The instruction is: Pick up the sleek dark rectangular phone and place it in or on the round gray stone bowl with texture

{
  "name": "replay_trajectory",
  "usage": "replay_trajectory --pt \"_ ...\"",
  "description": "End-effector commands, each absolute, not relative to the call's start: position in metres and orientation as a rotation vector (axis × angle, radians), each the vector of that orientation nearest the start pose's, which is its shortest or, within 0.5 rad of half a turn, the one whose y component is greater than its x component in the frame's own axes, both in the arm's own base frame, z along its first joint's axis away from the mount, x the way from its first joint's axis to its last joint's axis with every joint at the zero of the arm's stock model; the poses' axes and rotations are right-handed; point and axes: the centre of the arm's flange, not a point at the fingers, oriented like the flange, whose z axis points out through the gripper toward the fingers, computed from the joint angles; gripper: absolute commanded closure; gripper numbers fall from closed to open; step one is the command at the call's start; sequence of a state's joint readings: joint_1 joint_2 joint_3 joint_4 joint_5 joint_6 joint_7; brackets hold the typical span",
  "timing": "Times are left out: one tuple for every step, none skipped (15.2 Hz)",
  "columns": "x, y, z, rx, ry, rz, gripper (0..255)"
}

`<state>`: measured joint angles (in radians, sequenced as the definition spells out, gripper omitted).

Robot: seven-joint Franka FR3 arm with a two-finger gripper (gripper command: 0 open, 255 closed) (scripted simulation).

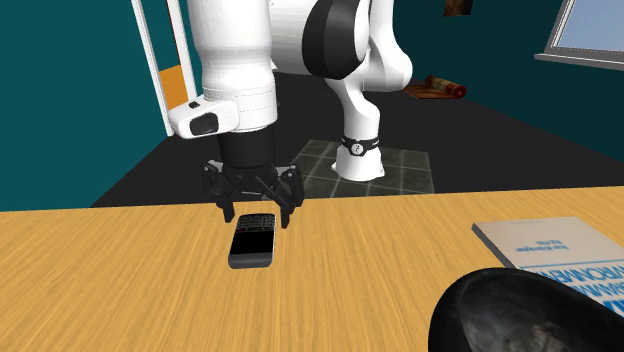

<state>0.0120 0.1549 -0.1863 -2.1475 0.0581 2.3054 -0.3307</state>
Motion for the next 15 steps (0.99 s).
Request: replay_trajectory --pt "0.551 -0.095 0.332 -3.123 -0.187 -0.015 0" --pt "0.551 -0.095 0.332 -3.123 -0.187 -0.015 0" --pt "0.551 -0.095 0.332 -3.123 -0.187 -0.015 255" --pt "0.551 -0.095 0.332 -3.123 -0.187 -0.015 255" --pt "0.551 -0.095 0.332 -3.123 -0.187 -0.015 255" --pt "0.551 -0.095 0.332 -3.123 -0.187 -0.015 255" --pt "0.551 -0.095 0.332 -3.123 -0.187 -0.015 255" --pt "0.551 -0.095 0.332 -3.123 -0.187 -0.015 255" --pt "0.551 -0.095 0.332 -3.123 -0.187 -0.015 255" --pt "0.551 -0.095 0.332 -3.123 -0.187 -0.015 255" --pt "0.551 -0.095 0.332 -3.123 -0.187 -0.015 255" --pt "0.551 -0.095 0.332 -3.123 -0.187 -0.015 255" --pt "0.551 -0.095 0.337 -3.123 -0.187 -0.015 255" --pt "0.551 -0.095 0.343 -3.123 -0.187 -0.015 255" --pt "0.551 -0.095 0.348 -3.123 -0.187 -0.015 255"
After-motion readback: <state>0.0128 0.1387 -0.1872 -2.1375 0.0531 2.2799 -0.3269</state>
